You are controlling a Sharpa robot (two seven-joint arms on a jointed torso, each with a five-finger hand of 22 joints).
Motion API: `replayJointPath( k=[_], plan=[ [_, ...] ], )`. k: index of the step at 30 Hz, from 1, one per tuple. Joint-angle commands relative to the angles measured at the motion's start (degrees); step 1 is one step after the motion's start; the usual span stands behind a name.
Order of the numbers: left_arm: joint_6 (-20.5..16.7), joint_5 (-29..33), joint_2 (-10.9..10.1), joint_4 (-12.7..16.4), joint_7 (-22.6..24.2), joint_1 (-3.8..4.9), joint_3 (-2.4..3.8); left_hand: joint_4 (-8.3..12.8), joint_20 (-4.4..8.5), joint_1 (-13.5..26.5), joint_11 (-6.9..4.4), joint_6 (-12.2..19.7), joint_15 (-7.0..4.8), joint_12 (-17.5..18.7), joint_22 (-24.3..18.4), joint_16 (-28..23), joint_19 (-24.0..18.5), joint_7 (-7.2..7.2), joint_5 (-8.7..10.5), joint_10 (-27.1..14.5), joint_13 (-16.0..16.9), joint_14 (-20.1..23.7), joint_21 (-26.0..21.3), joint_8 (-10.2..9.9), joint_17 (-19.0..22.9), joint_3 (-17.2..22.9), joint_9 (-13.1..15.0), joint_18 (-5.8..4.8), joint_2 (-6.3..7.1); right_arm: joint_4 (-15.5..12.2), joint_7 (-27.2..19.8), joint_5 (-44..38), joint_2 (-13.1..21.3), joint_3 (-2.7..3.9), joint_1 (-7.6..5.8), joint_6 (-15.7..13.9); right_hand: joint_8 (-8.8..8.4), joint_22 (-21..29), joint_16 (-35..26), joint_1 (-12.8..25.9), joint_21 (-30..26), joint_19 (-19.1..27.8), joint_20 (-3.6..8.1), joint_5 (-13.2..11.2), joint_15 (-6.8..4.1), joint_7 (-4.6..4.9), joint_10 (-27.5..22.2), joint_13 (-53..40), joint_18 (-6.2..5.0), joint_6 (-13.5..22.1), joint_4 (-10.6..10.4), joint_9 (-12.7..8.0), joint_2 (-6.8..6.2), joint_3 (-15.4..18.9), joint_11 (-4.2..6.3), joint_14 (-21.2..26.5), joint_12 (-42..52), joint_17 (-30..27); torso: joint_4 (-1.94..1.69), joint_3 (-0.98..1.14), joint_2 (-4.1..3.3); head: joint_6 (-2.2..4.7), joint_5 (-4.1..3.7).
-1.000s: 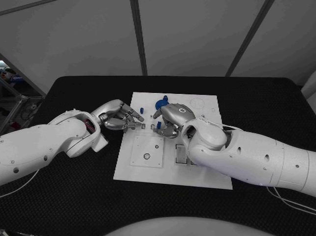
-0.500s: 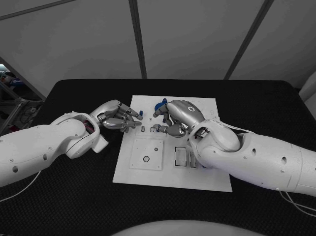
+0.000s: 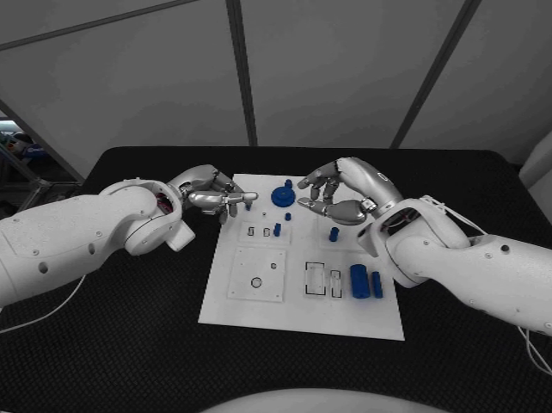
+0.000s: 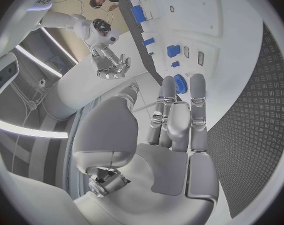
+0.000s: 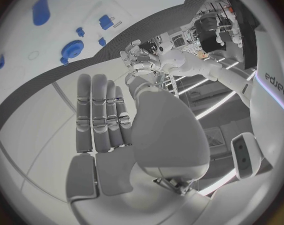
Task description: Assemble the parts on the task board
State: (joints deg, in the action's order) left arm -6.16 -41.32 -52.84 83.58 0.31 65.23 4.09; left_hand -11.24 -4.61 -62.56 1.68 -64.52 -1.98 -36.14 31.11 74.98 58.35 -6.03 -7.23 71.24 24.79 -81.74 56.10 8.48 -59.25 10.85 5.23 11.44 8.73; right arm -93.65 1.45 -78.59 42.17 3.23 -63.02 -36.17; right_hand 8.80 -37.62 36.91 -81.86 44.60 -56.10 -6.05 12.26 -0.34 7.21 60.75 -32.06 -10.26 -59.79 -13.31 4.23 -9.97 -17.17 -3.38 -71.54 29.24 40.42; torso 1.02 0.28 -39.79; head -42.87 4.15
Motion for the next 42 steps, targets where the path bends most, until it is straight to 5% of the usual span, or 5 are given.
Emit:
replayJointPath(
  k=[1, 8, 19, 27, 42],
  plan=[
    [8.3, -0.8, 1.2, -1.3, -8.7, 1.25, 0.02, -1.5, 0.22, 0.4, -0.44, -0.9, -0.23, -2.4, 0.2, 1.1, 0.5, 0.45, 0.29, 0.0, 1.5, -0.8, 0.4, 1.2, -1.8, -2.4, 0.7, -0.86, -0.11, -0.2, -7.8, 19.4, 1.5, 0.12, -0.11, 2.9, -0.19, 1.6, -4.0, -1.0, -2.6, 1.0, -0.37, 0.3, 0.66, 0.79, -0.7, 3.6, -0.08, 0.2, 0.2, -0.1, 1.08, -0.8, -0.54, 1.7, -3.5, -1.7, 0.50, 0.21, 0.83, -0.13, 0.45],
    [16.1, -5.7, 6.2, -6.3, -17.7, 5.22, -0.59, -5.3, 0.97, -2.9, -1.12, -0.2, -0.95, -9.0, 2.7, 3.8, 1.9, 1.31, 0.72, -2.5, 5.4, -2.0, 2.3, 5.8, -6.0, -10.4, 4.2, -1.23, -2.18, 0.7, -12.7, 35.0, 4.9, 0.22, -0.15, 9.5, -2.98, 12.3, -25.5, -1.6, -18.0, 3.9, -4.61, -0.1, 4.64, 2.73, 3.3, 20.4, -0.54, 0.8, 1.0, -0.2, 1.77, -0.5, -2.86, 6.1, -15.9, -16.8, 1.39, 0.77, 1.81, -0.28, 1.21],
    [23.0, -13.3, 14.2, -12.9, -25.0, 10.13, -2.75, -5.4, 1.35, -2.8, -1.78, -0.1, -1.44, -11.2, 8.4, 5.8, 5.1, 2.08, 1.28, -2.3, 6.0, -3.3, 5.8, 9.3, -9.5, -14.7, 7.5, -2.05, -3.48, 0.5, -13.2, 37.6, 8.1, 0.23, -0.38, 9.7, -4.66, 19.7, -32.3, -1.3, -24.6, -6.1, -3.31, 1.4, 4.08, 2.64, 6.9, 28.6, -0.36, -0.9, 2.4, -0.2, 2.48, 1.4, -3.00, 0.7, -20.3, -25.1, 1.79, 1.12, 1.96, -0.45, 1.68],
    [25.9, -16.5, 18.2, -15.4, -28.4, 11.04, -4.48, -5.4, 1.92, -3.1, -2.42, 0.1, -2.00, -12.1, 11.3, 6.3, 6.8, 2.78, 1.25, -1.7, 6.1, -3.8, 7.7, 11.9, -10.5, -16.2, 10.8, -2.53, -4.57, 1.1, -13.8, 38.5, 8.7, 0.23, -0.72, 9.2, -5.20, 22.7, -33.5, -2.2, -28.5, -4.8, -4.01, 1.7, 5.19, 2.97, 6.3, 28.6, 0.06, -0.3, 4.0, -0.4, 2.19, 0.8, -3.57, 3.8, -22.5, -28.5, 1.75, 0.91, 1.81, -0.68, 1.55],
    [29.8, -20.2, 22.0, -18.0, -31.0, 11.14, -4.95, -5.3, 2.10, -3.5, -2.55, 1.1, -2.14, -12.3, 11.7, 6.3, 6.8, 2.91, 0.65, -1.6, 5.9, -3.8, 7.9, 13.2, -10.6, -17.0, 12.9, -2.58, -5.56, 1.4, -13.1, 38.8, 8.7, 0.22, -0.85, 8.0, -5.24, 25.3, -33.4, -0.5, -31.7, -4.3, -5.37, 2.4, 6.11, 4.05, 5.2, 28.6, -0.09, 1.7, 4.1, -0.4, 1.52, 1.5, -4.63, 5.2, -24.6, -31.9, 1.76, 0.78, 1.69, -1.05, 1.25]
  ],
)
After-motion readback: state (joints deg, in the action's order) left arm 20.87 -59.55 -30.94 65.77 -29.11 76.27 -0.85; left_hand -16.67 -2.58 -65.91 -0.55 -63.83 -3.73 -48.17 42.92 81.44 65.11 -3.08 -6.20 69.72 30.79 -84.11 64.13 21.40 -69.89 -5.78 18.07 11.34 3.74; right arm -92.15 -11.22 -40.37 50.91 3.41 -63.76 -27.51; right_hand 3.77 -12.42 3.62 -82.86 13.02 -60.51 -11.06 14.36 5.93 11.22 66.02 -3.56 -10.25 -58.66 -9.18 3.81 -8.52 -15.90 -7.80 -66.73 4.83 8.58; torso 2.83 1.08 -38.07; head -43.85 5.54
